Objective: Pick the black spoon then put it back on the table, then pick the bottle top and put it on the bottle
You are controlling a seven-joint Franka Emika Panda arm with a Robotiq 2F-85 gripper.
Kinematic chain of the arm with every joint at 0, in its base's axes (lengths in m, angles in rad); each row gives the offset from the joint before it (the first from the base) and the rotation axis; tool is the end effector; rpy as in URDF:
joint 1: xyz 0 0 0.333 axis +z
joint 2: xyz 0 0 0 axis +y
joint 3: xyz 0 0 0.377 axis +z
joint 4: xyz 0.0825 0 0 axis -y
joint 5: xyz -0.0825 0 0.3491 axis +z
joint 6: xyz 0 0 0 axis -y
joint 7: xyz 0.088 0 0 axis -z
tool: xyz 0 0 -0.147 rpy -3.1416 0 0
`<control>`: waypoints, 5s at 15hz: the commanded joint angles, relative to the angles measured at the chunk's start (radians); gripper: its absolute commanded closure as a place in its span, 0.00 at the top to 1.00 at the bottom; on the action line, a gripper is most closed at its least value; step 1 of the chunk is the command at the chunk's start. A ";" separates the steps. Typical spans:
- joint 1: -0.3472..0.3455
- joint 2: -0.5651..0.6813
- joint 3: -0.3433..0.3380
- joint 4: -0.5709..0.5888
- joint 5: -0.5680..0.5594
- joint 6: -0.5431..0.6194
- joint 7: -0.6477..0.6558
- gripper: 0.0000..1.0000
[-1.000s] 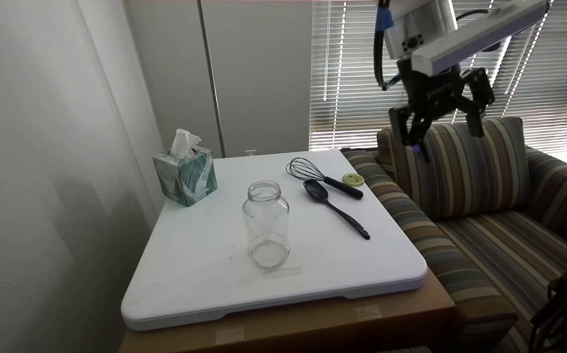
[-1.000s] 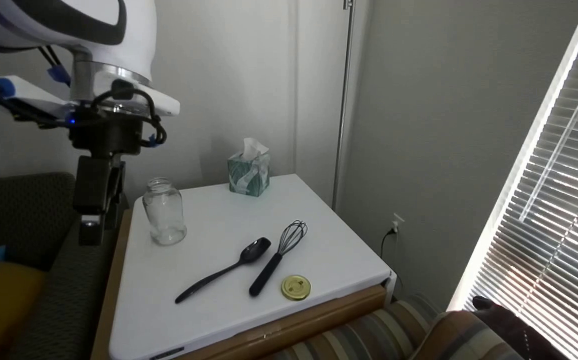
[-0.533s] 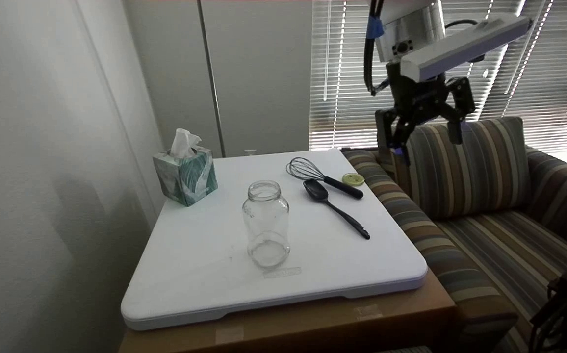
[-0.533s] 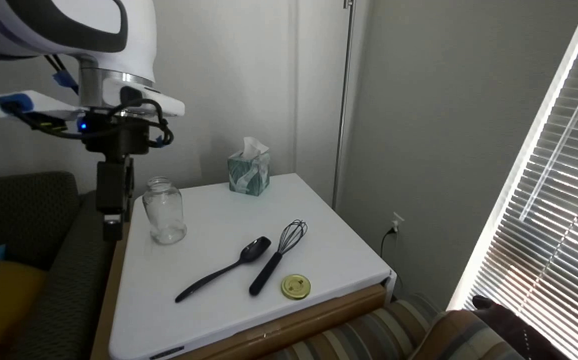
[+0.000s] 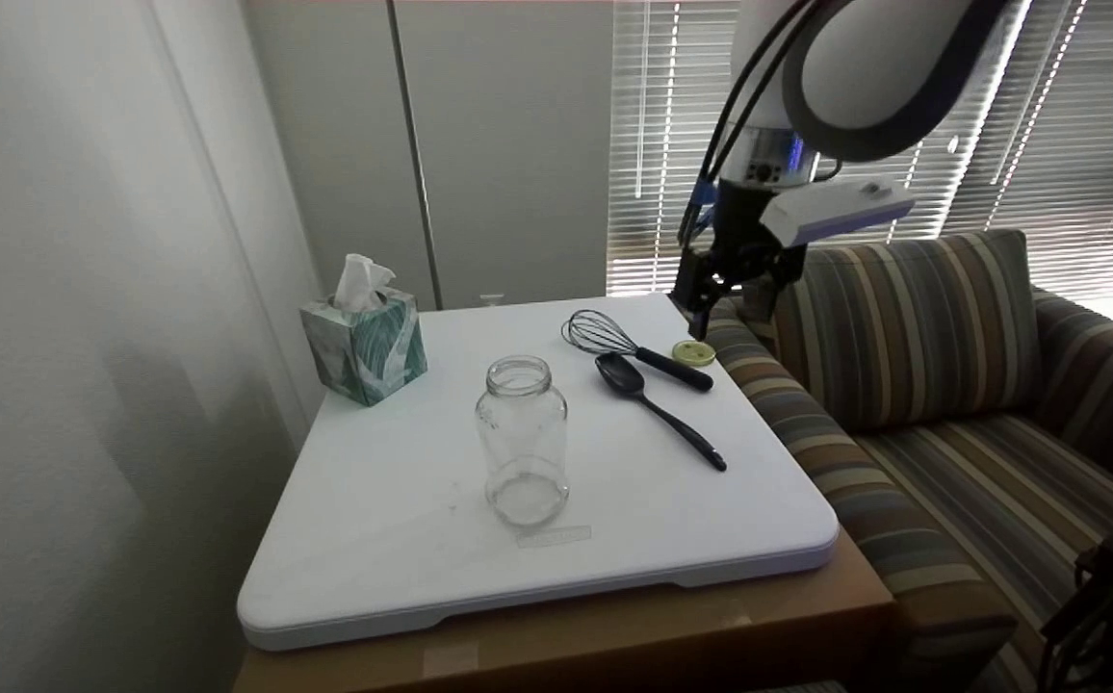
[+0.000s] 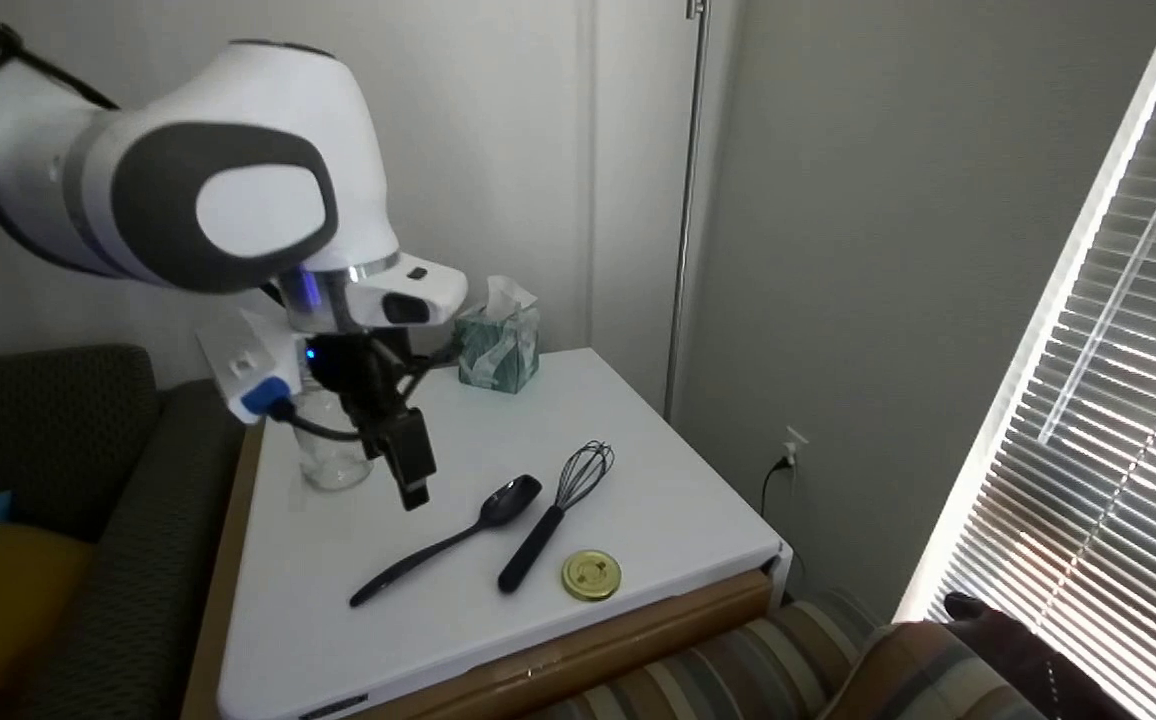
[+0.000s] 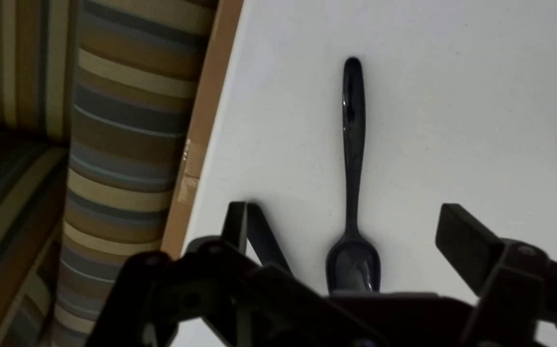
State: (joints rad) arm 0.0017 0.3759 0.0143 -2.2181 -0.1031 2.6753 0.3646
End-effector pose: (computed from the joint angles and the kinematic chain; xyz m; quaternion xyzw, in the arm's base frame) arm 0.5668 0.0102 0.2589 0.9905 -0.1293 0.0442 0.0143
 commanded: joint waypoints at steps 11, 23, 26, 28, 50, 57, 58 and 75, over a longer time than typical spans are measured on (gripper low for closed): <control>0.076 0.152 -0.055 0.113 0.040 0.019 -0.032 1.00; 0.061 0.364 -0.041 0.319 0.110 0.000 -0.076 1.00; 0.063 0.392 -0.044 0.308 0.128 0.017 -0.069 1.00; 0.051 0.411 -0.037 0.313 0.152 0.031 -0.072 1.00; 0.000 0.481 0.029 0.400 0.188 0.055 -0.273 0.04; 0.006 0.453 0.012 0.444 0.088 0.008 -0.436 0.04; 0.002 0.457 0.012 0.460 0.078 0.003 -0.451 0.04; -0.063 0.590 0.038 0.733 0.059 -0.192 -0.612 0.04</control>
State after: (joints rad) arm -0.0710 0.9439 0.0752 -1.5364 -0.0468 2.5302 -0.3009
